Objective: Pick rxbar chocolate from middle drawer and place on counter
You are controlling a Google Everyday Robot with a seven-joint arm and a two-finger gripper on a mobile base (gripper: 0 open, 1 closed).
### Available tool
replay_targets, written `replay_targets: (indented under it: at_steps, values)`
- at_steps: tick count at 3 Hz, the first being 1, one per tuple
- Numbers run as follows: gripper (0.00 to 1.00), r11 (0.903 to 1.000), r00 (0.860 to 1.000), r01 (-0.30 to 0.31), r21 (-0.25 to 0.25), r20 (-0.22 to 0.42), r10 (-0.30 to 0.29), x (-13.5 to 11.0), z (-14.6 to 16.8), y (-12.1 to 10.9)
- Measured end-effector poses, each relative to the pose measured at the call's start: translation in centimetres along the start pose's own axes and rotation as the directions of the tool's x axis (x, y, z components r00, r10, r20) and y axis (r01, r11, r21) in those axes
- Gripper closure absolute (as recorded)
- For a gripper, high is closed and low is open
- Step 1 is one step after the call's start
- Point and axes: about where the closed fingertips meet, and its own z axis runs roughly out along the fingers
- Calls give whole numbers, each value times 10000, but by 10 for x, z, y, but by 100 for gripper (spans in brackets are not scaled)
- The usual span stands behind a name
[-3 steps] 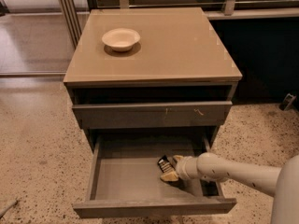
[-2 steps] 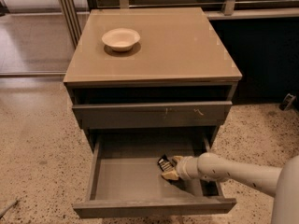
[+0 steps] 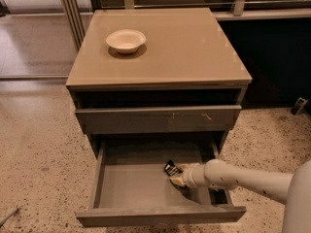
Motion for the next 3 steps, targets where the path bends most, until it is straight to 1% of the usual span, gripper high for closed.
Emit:
replay_targets:
  at_steps: [1,2,3]
  values:
    - [100,10000,10000,1,1,0,-1,0,0,0]
    - [100,9960,9963,839,-297,-176,-845,-7,-7,10]
    - [100,9672,9709,2272,-1139,-506,-2340,-25,-28,36]
